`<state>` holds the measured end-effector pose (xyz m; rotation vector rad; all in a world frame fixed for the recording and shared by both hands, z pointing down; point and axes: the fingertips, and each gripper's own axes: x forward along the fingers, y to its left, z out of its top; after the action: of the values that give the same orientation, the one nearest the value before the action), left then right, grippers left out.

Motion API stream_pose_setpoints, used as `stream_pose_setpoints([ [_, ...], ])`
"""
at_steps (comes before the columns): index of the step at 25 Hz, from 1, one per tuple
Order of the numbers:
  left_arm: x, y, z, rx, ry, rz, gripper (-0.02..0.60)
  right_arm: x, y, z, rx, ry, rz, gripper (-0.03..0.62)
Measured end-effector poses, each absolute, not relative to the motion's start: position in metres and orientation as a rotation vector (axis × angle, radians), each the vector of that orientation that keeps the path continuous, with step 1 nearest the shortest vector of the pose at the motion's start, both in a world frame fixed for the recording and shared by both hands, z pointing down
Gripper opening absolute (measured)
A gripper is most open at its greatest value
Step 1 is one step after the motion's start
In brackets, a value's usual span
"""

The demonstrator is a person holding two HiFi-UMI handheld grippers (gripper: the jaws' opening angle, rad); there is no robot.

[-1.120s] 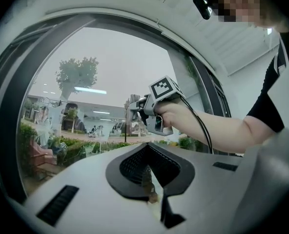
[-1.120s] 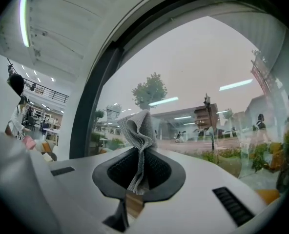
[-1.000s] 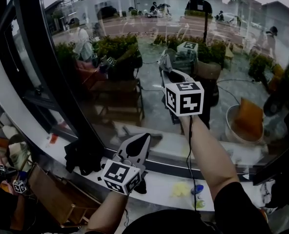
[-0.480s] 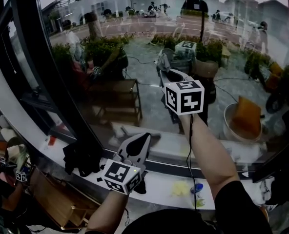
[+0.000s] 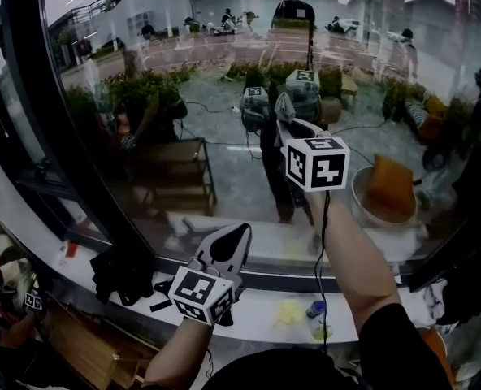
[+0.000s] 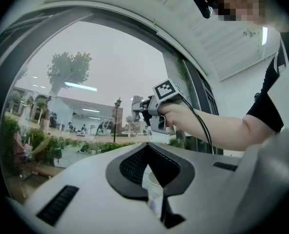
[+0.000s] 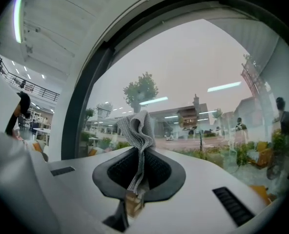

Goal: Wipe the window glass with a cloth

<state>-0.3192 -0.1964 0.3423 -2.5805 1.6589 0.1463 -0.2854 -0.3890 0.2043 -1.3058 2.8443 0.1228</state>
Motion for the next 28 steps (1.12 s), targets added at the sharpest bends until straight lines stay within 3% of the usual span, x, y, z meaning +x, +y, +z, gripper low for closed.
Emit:
stream_pose_setpoints([
  [16, -0.189, -0.208, 0.349, -2.811, 1.317, 0.168, 0.008, -0.107, -0.354, 0.203, -1.615, 2.665, 0.183, 0.044],
  [28, -0.104, -0.182, 0.381, -2.895, 1.319, 0.117, 0.008, 0.026, -0.277, 0.272, -1.718, 2.620, 0.073, 0.044],
])
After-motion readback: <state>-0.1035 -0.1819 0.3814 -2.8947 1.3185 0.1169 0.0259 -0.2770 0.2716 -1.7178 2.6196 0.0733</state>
